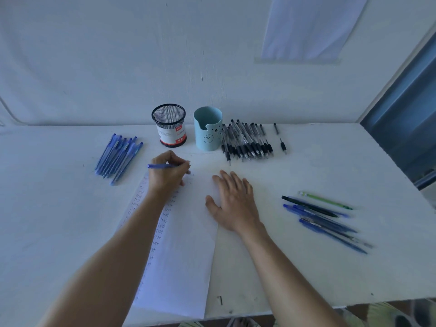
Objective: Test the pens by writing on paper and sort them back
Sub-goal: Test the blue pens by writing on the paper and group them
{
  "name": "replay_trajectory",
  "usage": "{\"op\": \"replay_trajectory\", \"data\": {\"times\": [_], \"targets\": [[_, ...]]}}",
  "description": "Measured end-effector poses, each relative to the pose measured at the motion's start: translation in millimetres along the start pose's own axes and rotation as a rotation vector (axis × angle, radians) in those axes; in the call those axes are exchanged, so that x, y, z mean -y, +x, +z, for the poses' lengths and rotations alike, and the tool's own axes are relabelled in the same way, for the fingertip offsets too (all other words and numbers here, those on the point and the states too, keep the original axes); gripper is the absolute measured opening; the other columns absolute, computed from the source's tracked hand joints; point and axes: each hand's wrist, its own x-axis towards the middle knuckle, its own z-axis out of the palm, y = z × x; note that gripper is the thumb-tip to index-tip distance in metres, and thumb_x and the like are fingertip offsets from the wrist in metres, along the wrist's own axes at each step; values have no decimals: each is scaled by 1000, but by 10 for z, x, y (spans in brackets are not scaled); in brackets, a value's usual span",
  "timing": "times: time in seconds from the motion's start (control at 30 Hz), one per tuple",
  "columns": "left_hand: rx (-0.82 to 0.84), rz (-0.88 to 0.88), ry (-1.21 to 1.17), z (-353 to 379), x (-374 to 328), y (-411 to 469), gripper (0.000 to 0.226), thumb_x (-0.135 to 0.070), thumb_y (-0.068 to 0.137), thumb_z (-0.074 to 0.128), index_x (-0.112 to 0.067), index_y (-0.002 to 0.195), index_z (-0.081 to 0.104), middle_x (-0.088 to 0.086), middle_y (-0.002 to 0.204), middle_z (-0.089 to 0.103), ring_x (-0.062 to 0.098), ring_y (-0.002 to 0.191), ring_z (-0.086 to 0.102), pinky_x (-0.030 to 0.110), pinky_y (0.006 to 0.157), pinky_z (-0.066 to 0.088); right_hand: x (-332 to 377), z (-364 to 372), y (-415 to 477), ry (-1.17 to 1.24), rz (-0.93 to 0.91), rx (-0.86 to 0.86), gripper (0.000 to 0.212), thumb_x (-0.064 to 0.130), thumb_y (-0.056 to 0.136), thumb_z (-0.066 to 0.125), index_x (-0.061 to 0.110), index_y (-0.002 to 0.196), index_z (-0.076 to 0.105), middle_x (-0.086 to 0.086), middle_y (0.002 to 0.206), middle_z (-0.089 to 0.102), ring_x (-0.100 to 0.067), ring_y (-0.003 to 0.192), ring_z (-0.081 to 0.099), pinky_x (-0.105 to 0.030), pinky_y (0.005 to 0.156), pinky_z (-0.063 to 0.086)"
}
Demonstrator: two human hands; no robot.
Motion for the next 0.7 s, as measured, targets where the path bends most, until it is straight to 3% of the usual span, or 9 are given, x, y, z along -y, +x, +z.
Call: {"op": "replay_trajectory", "data": {"times": [0.1,0.23,0.4,0.7], "targets": [[-58,10,57,-30,77,26,18,3,64,56,0,61,39,17,48,45,19,41,40,28,43,33,-9,7,4,4,-5,9,65,53,95,36,24,153,27,1,165,18,-22,152,10,-47,122,4],[-55,59,168,-17,45,5,31,8,59,50,-10,57,25,3,54,24,15,52,24,23,45,19,-4,14,2,1,-6,-3,71,57,90,25,23,152,30,0,164,21,-23,152,13,-47,121,6],[-45,84,217,-15,36,-2,34,12,61,49,-12,57,25,4,57,22,14,54,18,21,40,13,-16,31,12,-13,-12,-15,74,58,88,22,23,152,30,-1,164,22,-24,151,14,-47,121,8],[3,100,283,8,15,-27,36,13,64,46,-15,57,24,0,55,22,10,49,17,19,40,15,-7,22,10,-9,-6,-19,79,60,84,16,22,151,31,-1,163,23,-24,151,15,-48,121,8]]}}
